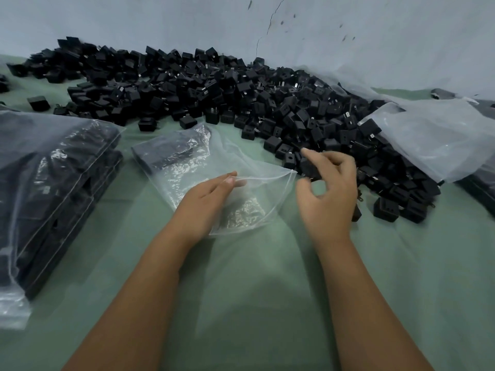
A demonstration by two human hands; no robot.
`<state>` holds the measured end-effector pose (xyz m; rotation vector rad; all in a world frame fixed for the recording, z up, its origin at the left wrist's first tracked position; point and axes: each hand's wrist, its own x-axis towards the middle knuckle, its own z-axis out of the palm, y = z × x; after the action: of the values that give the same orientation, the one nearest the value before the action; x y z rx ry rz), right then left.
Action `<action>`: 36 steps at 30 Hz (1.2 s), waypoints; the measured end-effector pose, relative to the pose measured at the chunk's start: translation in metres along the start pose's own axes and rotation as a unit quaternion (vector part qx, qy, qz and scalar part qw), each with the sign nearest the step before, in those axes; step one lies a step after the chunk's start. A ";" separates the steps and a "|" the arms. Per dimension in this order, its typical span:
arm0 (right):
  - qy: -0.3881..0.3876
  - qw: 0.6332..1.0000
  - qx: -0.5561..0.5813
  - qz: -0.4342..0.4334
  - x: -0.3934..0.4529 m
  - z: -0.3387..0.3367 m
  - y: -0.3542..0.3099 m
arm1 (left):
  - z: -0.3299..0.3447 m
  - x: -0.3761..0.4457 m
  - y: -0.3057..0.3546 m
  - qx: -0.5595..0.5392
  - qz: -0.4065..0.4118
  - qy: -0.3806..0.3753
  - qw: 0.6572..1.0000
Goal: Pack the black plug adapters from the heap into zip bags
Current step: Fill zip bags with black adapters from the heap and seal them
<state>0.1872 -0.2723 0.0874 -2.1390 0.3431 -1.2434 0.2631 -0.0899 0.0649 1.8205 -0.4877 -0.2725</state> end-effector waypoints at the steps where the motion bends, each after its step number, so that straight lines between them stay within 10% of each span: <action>1: -0.007 0.998 0.030 -0.055 -0.003 0.001 -0.006 | 0.000 0.002 -0.001 -0.007 -0.004 0.000 1.000; 9: -0.297 0.954 0.037 -0.024 -0.033 0.034 -0.029 | 0.002 0.004 0.003 -0.170 -0.057 -0.008 0.984; 16: -0.222 0.969 -0.099 -0.046 -0.029 0.031 -0.023 | 0.003 0.007 -0.002 -0.172 -0.037 0.015 0.984; 25: -0.392 0.916 0.090 -0.008 -0.016 0.013 -0.020 | 0.008 0.003 0.012 -0.139 0.032 0.122 0.982; 36: -0.307 0.924 -0.156 -0.165 -0.026 0.025 -0.026 | 0.004 0.005 0.007 -0.127 0.065 0.143 0.979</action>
<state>0.1922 -0.2292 0.0776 -2.8119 -0.1081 -0.6359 0.2641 -0.0973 0.0703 1.5398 -0.3504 0.0187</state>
